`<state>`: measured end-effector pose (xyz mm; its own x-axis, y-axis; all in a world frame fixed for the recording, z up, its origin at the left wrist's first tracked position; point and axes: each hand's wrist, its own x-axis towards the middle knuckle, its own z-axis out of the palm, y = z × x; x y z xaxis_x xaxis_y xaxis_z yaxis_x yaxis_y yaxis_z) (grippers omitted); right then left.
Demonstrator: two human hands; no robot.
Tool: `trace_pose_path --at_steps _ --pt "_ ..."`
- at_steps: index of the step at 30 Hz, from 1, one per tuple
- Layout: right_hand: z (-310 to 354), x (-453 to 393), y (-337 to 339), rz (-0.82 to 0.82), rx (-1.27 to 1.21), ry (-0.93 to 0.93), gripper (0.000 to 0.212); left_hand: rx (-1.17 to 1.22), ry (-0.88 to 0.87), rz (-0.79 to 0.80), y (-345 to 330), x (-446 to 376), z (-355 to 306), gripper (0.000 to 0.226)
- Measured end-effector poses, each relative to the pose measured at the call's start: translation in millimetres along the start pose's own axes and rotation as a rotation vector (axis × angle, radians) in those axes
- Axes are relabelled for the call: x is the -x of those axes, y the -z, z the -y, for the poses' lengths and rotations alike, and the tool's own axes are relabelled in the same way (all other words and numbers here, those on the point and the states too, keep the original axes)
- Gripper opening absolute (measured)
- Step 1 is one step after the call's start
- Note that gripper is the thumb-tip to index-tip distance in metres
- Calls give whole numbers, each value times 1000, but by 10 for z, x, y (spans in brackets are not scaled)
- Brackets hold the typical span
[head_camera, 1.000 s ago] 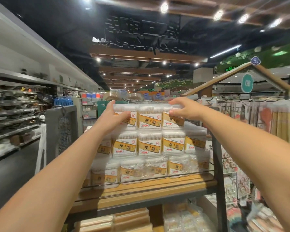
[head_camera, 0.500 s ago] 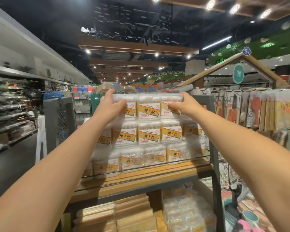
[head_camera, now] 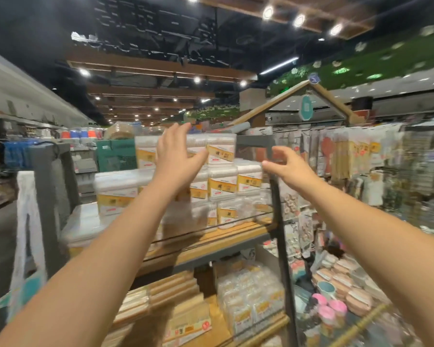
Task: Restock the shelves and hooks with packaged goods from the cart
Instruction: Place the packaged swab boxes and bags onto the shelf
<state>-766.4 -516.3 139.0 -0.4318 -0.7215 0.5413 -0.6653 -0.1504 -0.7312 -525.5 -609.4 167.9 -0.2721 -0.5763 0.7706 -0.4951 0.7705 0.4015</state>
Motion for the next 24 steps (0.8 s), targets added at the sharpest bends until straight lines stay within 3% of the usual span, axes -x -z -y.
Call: trace_pose_path --at_steps 3,7,11,14,17,21,24 --pt "-248 478 561 -9 24 -92 61 115 -50 95 -449 225 -582 67" --pt "-607 1416 1490 -45 82 -254 51 333 -129 337 -1171 821 -1546 73" --pt "-1050 2663 2505 -122 191 -465 28 661 -57 700 -1811 1769 -2555 74" --pt "-1293 3575 3102 -192 201 -633 14 833 -13 922 -2225 2588 -3165 61" --pt "-1508 4270 3433 -190 236 -779 11 900 53 1136 -2569 3314 -3559 58" --pt "-1949 4959 3554 -129 248 -916 26 832 67 1373 -3002 4067 -3784 63" --pt "-2385 5322 3523 -84 215 -1016 27 802 156 1532 -3327 4490 -3739 48"
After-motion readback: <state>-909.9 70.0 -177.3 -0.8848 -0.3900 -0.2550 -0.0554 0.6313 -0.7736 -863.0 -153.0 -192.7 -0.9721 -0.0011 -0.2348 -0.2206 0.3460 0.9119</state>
